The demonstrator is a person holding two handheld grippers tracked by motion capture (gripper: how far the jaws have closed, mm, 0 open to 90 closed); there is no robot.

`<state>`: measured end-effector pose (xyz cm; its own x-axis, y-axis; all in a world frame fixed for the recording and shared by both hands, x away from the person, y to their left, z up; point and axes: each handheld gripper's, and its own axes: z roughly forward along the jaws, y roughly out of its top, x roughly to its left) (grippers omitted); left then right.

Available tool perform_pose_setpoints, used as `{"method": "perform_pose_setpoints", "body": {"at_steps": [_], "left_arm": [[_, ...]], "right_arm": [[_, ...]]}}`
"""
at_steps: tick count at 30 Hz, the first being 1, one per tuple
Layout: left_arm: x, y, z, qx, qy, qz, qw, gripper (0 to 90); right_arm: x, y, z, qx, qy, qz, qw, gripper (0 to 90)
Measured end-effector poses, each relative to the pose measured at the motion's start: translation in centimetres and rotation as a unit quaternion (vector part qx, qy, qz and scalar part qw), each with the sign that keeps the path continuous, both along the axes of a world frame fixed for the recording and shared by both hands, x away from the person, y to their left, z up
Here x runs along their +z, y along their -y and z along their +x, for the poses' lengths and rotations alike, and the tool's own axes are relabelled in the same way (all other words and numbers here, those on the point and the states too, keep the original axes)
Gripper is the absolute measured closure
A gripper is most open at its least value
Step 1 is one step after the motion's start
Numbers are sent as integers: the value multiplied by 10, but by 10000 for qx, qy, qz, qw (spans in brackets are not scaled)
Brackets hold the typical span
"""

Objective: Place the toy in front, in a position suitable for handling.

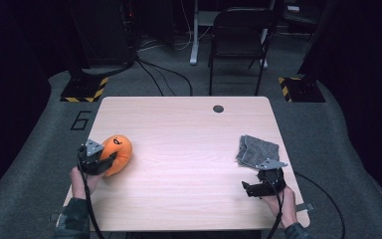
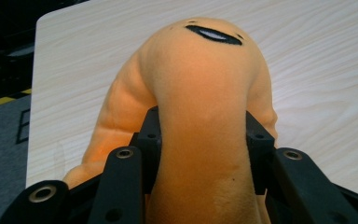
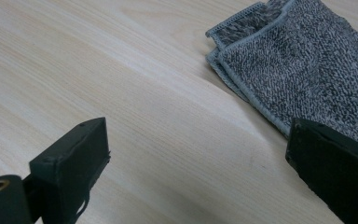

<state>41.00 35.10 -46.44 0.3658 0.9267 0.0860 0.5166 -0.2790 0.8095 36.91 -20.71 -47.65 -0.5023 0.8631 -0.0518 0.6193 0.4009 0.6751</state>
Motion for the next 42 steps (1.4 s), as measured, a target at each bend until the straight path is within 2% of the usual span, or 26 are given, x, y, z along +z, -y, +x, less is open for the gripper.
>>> {"method": "perform_pose_setpoints", "body": {"at_steps": [2, 4, 8, 13, 17, 23, 27, 28, 34, 38, 41, 42], "left_arm": [[8, 1, -4, -128, 57, -87, 9999, 609], [16, 6, -8, -230, 129, -26, 9996, 609], [34, 21, -16, -609, 310, 44, 9977, 608], [54, 48, -25, -1101, 510, 147, 9925, 605], [61, 62, -32, -1395, 584, 161, 9884, 600], [66, 76, -35, -1774, 681, 155, 9817, 600], [65, 89, -33, -2025, 614, 213, 9771, 599], [64, 94, -33, -2091, 606, 180, 9758, 597], [62, 122, -29, -2467, 525, 228, 9674, 591], [60, 143, -26, -2775, 490, 244, 9592, 588], [58, 160, -23, -3009, 476, 336, 9519, 584], [57, 166, -22, -3047, 457, 324, 9508, 583]], "right_arm": [[0, 1, 1, 45, 1, 4, 10000, 54], [0, 1, 1, 33, -2, -4, 10000, 54], [1, 0, 0, 15, -2, -4, 10000, 54], [1, 1, 1, 3, -5, -7, 10000, 57], [1, 2, 2, 12, 4, -7, 10000, 57], [1, 2, 2, -61, -10, 5, 10000, 58], [1, 0, 3, -10, 19, 38, 10000, 58], [1, 0, 3, -16, -44, 31, 10000, 58], [-1, 1, 4, -26, -46, 26, 10000, 58], [-1, 0, 3, -83, -95, 52, 9999, 59], [-2, 1, 4, -11, -79, 23, 10000, 60], [-2, 1, 4, -23, -86, 29, 10000, 60]]}}
